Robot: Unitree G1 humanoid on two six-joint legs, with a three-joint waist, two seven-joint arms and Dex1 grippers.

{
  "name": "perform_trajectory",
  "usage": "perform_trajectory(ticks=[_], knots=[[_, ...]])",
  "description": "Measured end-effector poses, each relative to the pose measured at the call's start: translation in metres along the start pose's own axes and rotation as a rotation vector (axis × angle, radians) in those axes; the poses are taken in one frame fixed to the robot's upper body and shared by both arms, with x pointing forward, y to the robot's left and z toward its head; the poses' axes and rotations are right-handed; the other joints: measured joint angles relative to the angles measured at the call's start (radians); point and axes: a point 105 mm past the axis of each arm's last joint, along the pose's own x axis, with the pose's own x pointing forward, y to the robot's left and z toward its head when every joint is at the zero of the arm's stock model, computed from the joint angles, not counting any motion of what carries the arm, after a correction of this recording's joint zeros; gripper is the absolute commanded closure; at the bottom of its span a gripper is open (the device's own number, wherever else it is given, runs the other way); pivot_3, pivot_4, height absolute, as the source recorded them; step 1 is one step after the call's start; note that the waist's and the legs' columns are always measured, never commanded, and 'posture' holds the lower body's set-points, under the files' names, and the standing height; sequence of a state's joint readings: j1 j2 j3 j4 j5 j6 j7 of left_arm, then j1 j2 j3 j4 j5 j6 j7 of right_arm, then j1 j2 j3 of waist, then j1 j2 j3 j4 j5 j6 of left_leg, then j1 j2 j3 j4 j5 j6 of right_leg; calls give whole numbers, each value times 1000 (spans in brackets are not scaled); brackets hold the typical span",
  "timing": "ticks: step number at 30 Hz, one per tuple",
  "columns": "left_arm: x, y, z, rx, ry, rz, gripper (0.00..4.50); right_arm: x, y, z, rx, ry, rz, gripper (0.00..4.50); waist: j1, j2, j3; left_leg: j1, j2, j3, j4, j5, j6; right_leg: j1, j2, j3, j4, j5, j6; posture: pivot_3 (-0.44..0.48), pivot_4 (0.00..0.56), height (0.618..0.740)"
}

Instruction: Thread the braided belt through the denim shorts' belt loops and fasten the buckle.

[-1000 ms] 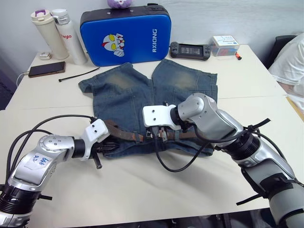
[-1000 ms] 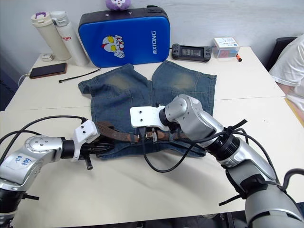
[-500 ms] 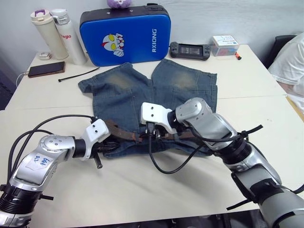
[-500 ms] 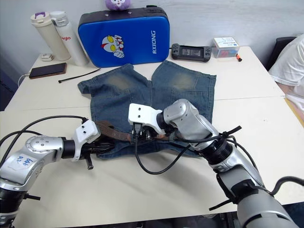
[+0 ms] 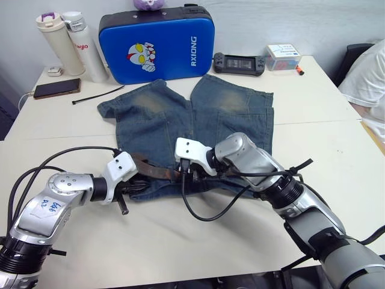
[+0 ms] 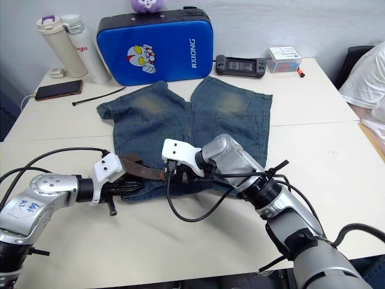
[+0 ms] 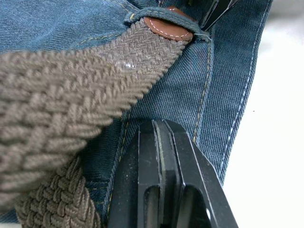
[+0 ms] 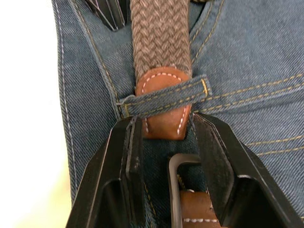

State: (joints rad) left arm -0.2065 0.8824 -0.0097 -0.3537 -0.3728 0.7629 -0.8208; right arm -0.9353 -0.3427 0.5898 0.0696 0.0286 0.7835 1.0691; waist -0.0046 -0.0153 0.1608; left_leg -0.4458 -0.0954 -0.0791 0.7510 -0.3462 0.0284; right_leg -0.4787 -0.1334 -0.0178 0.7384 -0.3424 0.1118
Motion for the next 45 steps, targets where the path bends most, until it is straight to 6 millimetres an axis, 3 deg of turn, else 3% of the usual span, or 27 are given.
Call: perform_trajectory(ticks=[15,18,22,25,28,30,32,35,36,41,42,45], knots=[[-1,-1,0,-9,1,-1,4500,-2,2,-1,0,6,19,2642,0,0,0,0,0,0,0,0,0,0,0,0,-1,0,0,0,150,664],[-5,-3,-1,-42,-5,-3,4500,-23,-2,-1,24,4,31,2642,1,1,1,-1,0,0,0,0,0,0,0,0,-4,0,0,0,150,664],[-13,-3,-6,-75,9,-2,4500,-69,-12,23,-11,-67,-5,2642,-1,1,1,0,1,-1,-2,-1,-1,0,1,0,-7,0,0,0,150,664],[-19,-4,-6,-86,18,-8,4500,-78,-10,22,-13,-71,11,2642,-3,1,1,1,0,-1,-5,-1,-1,-1,2,0,-10,0,0,0,150,664],[-32,-13,1,-105,13,-44,4500,-84,-10,13,1,-52,13,3384,-3,1,1,1,0,-1,-6,-1,-1,-1,2,0,-11,0,0,0,150,664],[-44,-21,9,-111,6,-78,4500,-88,-9,6,17,-40,22,4350,-1,1,2,1,0,-1,-6,-1,-1,-1,1,0,-12,0,0,0,150,664],[-57,-29,17,-117,-2,-104,4500,-91,-5,2,21,-39,39,4436,1,1,2,1,0,-1,-6,-1,-1,0,1,0,-13,0,-1,0,150,664],[-76,-35,28,-149,-21,-114,3555,-91,2,0,30,-47,67,4500,1,1,2,1,1,-1,-6,-1,-2,0,2,0,-14,0,-1,0,150,664],[-83,-34,32,-171,-35,-102,2923,-90,6,-1,29,-50,79,4500,1,1,2,1,1,-1,-6,-1,-2,0,2,0,-14,0,-1,0,150,664],[-94,-29,38,-196,-59,-55,1318,-88,10,-5,32,-51,86,4500,2,1,2,1,1,-1,-6,-1,-2,0,1,0,-14,0,-1,0,150,664],[-95,-29,39,-217,-65,-52,707,-88,11,-5,22,-51,82,4500,2,1,2,1,1,-1,-6,-1,-2,0,1,0,-14,0,-1,0,150,664],[-107,-30,45,-300,-98,-40,114,-83,13,-10,-47,-50,64,4500,3,1,2,1,1,-1,-6,-1,-2,0,2,0,-14,0,-1,0,150,664]])
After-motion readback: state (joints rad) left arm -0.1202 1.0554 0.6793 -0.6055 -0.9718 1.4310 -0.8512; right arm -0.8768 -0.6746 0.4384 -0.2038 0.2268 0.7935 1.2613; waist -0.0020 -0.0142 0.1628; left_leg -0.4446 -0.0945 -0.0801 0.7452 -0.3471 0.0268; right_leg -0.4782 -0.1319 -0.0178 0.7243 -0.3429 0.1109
